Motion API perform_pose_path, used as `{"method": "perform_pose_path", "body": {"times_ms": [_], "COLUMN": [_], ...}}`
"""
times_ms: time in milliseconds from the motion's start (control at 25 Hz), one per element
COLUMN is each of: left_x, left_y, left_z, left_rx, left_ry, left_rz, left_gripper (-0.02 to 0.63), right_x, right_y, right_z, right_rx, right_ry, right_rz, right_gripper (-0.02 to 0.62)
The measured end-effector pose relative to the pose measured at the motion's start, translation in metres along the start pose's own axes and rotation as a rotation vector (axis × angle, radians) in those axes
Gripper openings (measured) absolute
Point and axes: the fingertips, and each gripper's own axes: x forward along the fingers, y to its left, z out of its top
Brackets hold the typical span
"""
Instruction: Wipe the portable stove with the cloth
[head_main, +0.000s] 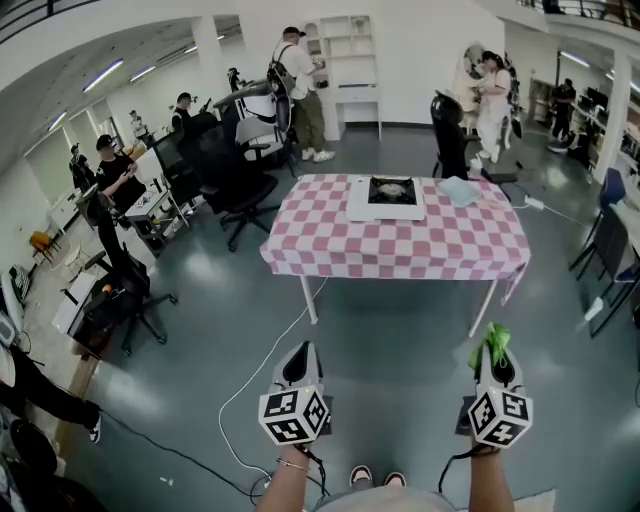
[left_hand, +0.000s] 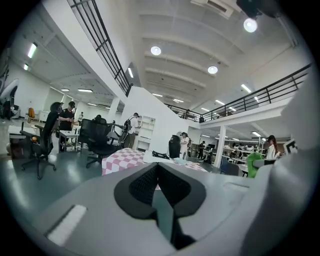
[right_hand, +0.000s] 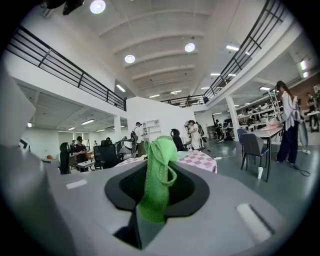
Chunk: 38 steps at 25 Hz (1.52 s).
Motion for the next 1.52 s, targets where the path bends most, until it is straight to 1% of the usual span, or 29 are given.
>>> {"method": "perform_pose_path", "body": {"times_ms": [320, 520, 680, 800, 960, 1120, 1360, 1520], "left_x": [0.016, 0.028, 0.033, 0.039, 0.055, 0.078, 0.131, 0.167], "left_y": [0.018, 0.031, 0.032, 0.037, 0.04, 0.038, 0.033, 0.023], "left_z": [-0.007, -0.007, -0.01, -0.012, -0.011, -0.002, 0.01, 0.016], "left_rx": [-0.002, 0.008, 0.017, 0.019, 0.013, 0.034, 0.04, 0.041], "left_ry": [0.027, 0.046, 0.053, 0.062, 0.075, 0.068, 0.051, 0.047], "left_rz": [-0.035, -0.045, -0.061, -0.056, -0.05, -0.046, -0.035, -0.03], "left_gripper": [0.0, 0.0, 0.0, 0.0, 0.0, 0.0, 0.0, 0.0], "right_x": [0.01, 0.012, 0.015, 0.023, 0.042, 0.067, 0.117, 0.154], "right_y": [0.006, 0.019, 0.015, 0.014, 0.015, 0.009, -0.008, -0.025], "right_z": [-0.013, -0.014, -0.021, -0.024, -0.021, -0.016, -0.004, 0.006], "right_rx": [0.051, 0.039, 0.046, 0.061, 0.068, 0.071, 0.072, 0.077], "right_ry": [0.016, 0.015, 0.031, 0.037, 0.036, 0.031, 0.023, 0.029], "right_rz": [-0.053, -0.078, -0.102, -0.109, -0.103, -0.1, -0.087, -0.071], "right_gripper": [0.098, 0.098, 0.098, 0.098, 0.098, 0.097, 0.098, 0.097]}}
